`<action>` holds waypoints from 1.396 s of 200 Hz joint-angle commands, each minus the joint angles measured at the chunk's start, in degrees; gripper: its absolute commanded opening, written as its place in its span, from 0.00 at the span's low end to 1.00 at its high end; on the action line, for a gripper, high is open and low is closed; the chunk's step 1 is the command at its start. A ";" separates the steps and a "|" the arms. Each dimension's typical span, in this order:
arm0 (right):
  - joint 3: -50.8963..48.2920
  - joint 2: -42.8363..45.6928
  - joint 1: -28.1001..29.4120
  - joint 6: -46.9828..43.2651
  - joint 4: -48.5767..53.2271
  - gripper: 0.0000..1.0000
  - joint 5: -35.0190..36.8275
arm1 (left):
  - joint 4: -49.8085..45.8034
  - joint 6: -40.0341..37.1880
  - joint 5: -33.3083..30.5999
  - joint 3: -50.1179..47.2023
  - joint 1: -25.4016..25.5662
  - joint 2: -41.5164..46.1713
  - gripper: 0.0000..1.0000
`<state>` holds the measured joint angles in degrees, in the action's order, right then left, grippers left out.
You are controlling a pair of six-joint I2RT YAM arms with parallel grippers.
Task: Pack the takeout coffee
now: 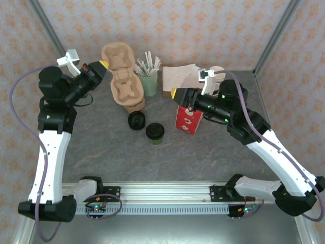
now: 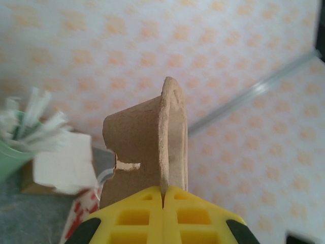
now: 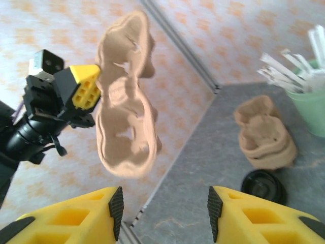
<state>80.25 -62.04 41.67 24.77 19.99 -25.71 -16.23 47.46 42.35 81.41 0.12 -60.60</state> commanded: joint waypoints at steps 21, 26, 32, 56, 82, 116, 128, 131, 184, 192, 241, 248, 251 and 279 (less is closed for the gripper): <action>-3.98 0.17 -0.10 -1.16 -11.16 0.54 -17.86 | -0.87 -2.21 7.76 1.43 6.19 4.15 0.00; -4.25 0.17 0.03 -1.20 -11.57 0.54 -18.91 | 0.26 -1.32 7.93 0.89 6.49 4.63 0.00; -4.66 0.19 0.11 -1.27 -12.01 0.54 -19.97 | 1.52 -0.31 8.01 0.32 6.80 5.19 0.00; -6.11 0.17 1.41 -1.42 -14.19 0.55 -23.31 | 3.09 1.22 7.29 -1.19 8.69 6.57 0.00; -6.51 -0.07 3.82 -3.39 -13.95 0.57 -23.15 | 4.48 2.14 6.19 -2.60 9.87 7.71 0.00; -5.55 -1.33 4.89 -3.97 -13.61 0.56 -23.93 | 5.25 2.85 5.51 -3.42 10.92 7.71 0.00; -5.24 -1.54 5.32 -4.27 -13.42 0.56 -23.65 | 5.92 3.25 5.38 -3.72 11.22 7.73 0.00; -5.15 -1.59 5.35 -4.34 -13.28 0.56 -23.56 | 6.08 3.25 5.31 -3.79 11.34 7.77 0.00; -4.58 -2.47 5.88 -4.44 -12.92 0.45 -23.54 | 5.67 2.80 4.15 -3.98 12.76 7.78 0.00; -4.44 -2.47 5.94 -4.41 -12.95 0.39 -23.71 | 5.66 2.69 4.10 -4.05 12.89 7.78 0.00; -3.87 -1.23 5.92 -6.39 -9.15 0.00 -22.31 | 2.05 -0.32 3.13 -3.37 13.09 7.86 0.05; -3.47 -0.84 5.96 -6.87 -7.46 0.00 -20.74 | 0.46 -1.72 2.31 -2.96 13.13 8.08 0.13; -3.39 -0.56 5.97 -7.01 -6.73 0.00 -19.84 | -0.43 -2.47 1.92 -2.73 13.07 8.12 0.16; -1.40 1.66 5.97 -9.64 2.32 0.00 -12.34 | -10.18 -12.13 -1.93 1.42 13.35 8.22 0.63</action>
<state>75.22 -63.96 47.33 18.72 14.96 -44.51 -18.39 44.86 44.07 78.39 12.78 -53.43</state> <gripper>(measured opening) 0.060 0.461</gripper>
